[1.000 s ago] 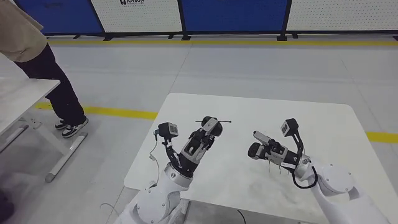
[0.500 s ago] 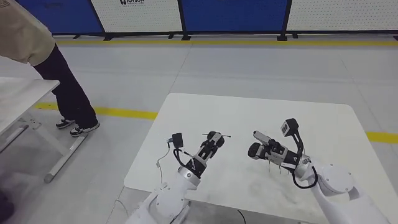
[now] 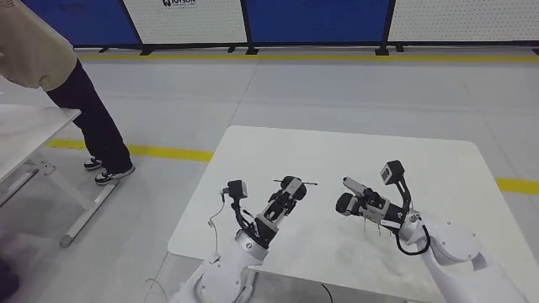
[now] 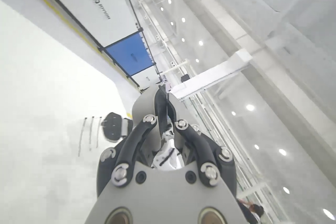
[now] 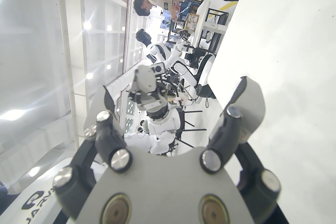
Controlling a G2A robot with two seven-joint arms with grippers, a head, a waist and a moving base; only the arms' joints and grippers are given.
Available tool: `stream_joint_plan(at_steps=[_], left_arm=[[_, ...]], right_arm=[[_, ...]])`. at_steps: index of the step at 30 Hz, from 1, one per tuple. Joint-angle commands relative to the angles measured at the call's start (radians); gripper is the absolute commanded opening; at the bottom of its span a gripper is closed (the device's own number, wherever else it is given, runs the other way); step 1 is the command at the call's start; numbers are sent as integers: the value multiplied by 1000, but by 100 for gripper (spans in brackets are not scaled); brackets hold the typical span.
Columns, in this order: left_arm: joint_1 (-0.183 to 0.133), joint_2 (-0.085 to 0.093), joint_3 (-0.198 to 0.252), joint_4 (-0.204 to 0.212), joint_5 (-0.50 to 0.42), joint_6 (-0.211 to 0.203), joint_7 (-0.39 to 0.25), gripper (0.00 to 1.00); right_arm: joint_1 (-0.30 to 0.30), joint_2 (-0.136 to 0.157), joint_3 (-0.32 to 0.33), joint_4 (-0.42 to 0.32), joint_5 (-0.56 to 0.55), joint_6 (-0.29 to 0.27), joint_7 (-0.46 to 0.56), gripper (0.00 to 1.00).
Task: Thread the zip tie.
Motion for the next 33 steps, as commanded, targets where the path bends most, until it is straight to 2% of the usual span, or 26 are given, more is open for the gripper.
stream_joint_plan(at_steps=[1,2,4,7,11,13,17,21,24,31,33], left_arm=[[38,4,-10,-52,7,-34,-5,0],[53,5,-15,-71,11,-49,-8,0],[80,8,-25,-108,14,-50,-11,0],[98,11,-36,-120,23,-50,-12,0],[92,12,-32,-73,20,-34,-37,0],[78,12,-23,-43,14,-7,-67,0],[26,9,4,56,20,67,-86,0],[5,5,28,121,35,89,-71,0],[1,5,38,144,57,93,-72,0],[0,5,39,146,56,97,-69,0],[0,5,39,146,56,97,-69,0]], right_arm=[[0,0,0,0,0,0,0,100],[0,0,0,0,0,0,0,100],[0,0,0,0,0,0,0,100],[0,0,0,0,0,0,0,100],[0,0,0,0,0,0,0,100],[0,0,0,0,0,0,0,100],[0,0,0,0,0,0,0,100],[0,0,0,0,0,0,0,100],[0,0,0,0,0,0,0,100],[1,0,0,-4,-8,0,-1,100],[26,8,2,-46,-136,24,27,100]])
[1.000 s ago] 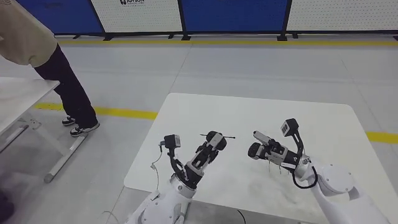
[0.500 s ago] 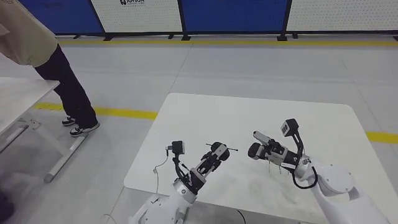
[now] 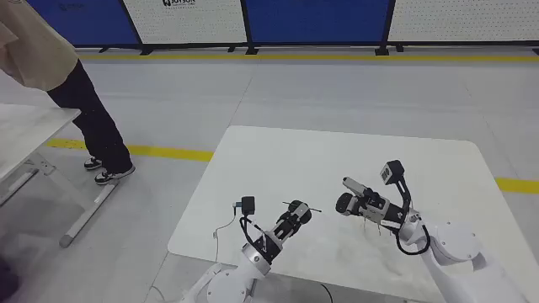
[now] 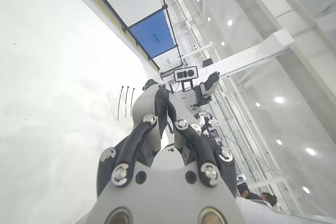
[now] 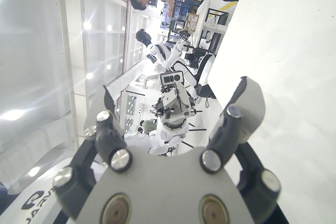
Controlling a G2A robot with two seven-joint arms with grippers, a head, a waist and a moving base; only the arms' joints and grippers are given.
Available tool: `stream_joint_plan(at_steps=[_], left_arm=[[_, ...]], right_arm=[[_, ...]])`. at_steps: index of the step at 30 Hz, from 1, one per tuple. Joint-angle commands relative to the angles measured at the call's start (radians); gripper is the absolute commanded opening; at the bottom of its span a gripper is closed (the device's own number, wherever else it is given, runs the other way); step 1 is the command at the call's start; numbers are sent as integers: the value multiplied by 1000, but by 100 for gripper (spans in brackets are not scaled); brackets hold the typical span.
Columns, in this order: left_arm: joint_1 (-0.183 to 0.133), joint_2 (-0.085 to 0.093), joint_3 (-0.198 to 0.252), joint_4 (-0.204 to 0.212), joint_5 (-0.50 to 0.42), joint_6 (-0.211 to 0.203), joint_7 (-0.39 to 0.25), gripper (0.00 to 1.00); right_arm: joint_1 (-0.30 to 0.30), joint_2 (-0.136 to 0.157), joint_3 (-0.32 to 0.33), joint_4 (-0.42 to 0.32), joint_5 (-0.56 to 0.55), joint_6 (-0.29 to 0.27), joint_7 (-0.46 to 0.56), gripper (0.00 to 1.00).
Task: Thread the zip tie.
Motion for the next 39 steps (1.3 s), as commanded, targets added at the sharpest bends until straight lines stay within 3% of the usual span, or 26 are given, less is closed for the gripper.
stream_joint_plan(at_steps=[1,7,10,12,14,26,29,32,37,39], left_arm=[[0,0,0,0,0,0,0,0],[0,0,0,0,0,0,0,0],[0,0,0,0,0,0,0,0],[0,0,0,0,0,0,0,0],[0,0,0,0,0,0,0,0],[0,0,0,0,0,0,0,0],[0,0,0,0,0,0,0,0],[0,0,0,0,0,0,0,0],[0,0,0,0,0,0,0,0],[0,0,0,0,0,0,0,0]], right_arm=[[21,11,17,-45,-151,43,41,100],[68,57,154,-154,-287,232,265,100],[123,76,157,-183,-428,352,418,100],[182,83,116,-184,-553,408,525,100],[233,89,72,-200,-738,405,537,100],[231,89,70,-201,-739,400,532,100],[241,92,33,-227,-832,380,550,100],[289,94,-20,-234,-891,368,587,100],[408,111,-162,-172,-921,367,587,100],[408,111,-162,-172,-921,367,587,100]])
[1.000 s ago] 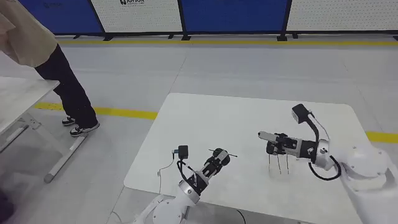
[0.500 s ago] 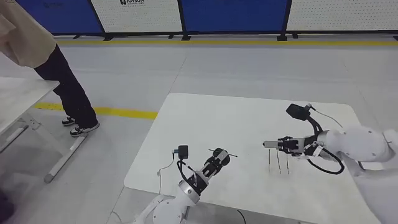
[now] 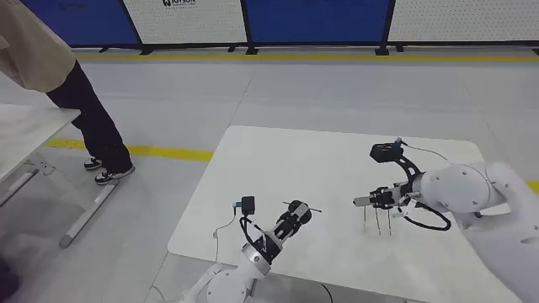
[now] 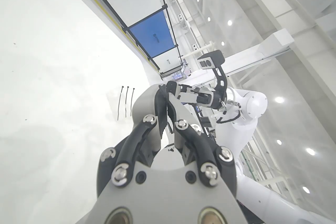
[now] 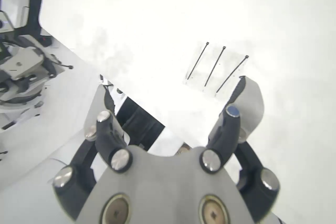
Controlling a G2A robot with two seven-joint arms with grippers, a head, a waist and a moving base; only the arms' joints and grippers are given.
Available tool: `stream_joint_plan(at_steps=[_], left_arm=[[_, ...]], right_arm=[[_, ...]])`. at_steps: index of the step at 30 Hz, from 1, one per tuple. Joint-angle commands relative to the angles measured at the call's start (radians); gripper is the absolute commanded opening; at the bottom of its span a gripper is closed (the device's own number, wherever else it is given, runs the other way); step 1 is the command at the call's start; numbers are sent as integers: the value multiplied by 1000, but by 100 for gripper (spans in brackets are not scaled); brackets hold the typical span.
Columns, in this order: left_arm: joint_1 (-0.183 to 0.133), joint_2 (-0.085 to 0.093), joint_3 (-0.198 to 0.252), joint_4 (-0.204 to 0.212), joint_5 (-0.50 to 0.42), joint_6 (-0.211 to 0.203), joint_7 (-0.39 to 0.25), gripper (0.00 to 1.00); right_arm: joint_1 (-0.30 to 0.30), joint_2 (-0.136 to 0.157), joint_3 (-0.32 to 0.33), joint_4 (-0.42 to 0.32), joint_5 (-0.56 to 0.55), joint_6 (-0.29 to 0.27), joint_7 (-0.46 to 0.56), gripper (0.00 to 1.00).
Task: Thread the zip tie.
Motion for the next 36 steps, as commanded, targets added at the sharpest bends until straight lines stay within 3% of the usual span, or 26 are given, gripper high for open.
stream_joint_plan(at_steps=[1,8,13,18,23,36], left_arm=[[0,0,0,0,0,0,0,0],[0,0,0,0,0,0,0,0],[0,0,0,0,0,0,0,0],[0,0,0,0,0,0,0,0],[0,0,0,0,0,0,0,0],[0,0,0,0,0,0,0,0]], right_arm=[[-5,0,7,-1,2,0,0,100],[-5,0,7,-1,2,0,0,100],[-81,3,9,49,-2,-57,-121,100],[-138,6,15,40,-12,-83,-193,100],[-189,11,27,56,-19,-149,-260,100],[-181,8,22,82,-28,-147,-253,100]])
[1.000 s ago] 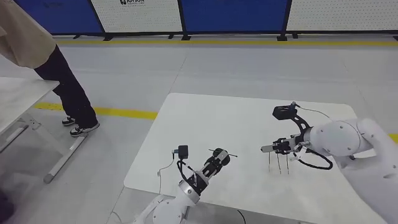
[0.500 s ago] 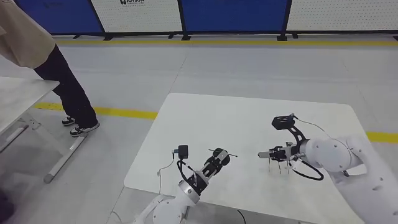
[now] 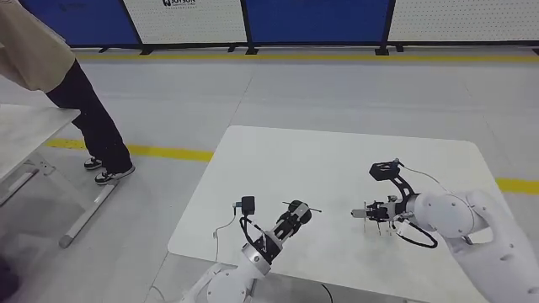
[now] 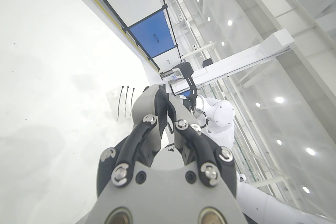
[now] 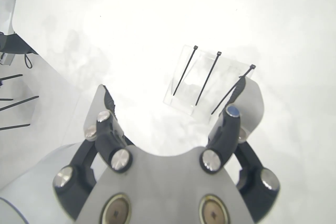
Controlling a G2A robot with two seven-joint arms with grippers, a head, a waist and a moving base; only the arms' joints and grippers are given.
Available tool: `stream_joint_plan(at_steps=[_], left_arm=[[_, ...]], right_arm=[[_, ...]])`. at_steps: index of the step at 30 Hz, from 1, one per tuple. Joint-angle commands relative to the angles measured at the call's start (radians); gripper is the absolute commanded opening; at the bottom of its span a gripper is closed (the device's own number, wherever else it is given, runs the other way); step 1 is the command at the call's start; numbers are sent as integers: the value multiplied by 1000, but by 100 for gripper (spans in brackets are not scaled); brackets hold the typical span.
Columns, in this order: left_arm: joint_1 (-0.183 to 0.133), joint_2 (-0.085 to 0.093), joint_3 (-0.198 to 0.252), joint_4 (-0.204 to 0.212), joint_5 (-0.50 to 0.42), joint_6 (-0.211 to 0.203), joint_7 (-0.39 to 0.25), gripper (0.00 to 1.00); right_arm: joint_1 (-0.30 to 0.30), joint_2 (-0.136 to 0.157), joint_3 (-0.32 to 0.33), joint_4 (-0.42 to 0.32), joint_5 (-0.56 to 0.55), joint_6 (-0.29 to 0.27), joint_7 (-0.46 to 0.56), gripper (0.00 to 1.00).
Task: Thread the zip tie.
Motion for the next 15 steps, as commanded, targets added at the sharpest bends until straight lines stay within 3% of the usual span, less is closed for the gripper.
stream_joint_plan(at_steps=[1,6,9,13,15], left_arm=[[0,0,0,0,0,0,0,0],[0,0,0,0,0,0,0,0],[0,0,0,0,0,0,0,0],[0,0,0,0,0,0,0,0],[0,0,0,0,0,0,0,0]], right_arm=[[0,0,0,0,0,0,0,100],[-22,1,29,-11,48,-12,-38,100],[-31,5,55,-35,54,32,-31,100],[-30,7,58,-66,24,151,43,100],[-27,7,57,-68,24,165,58,100]])
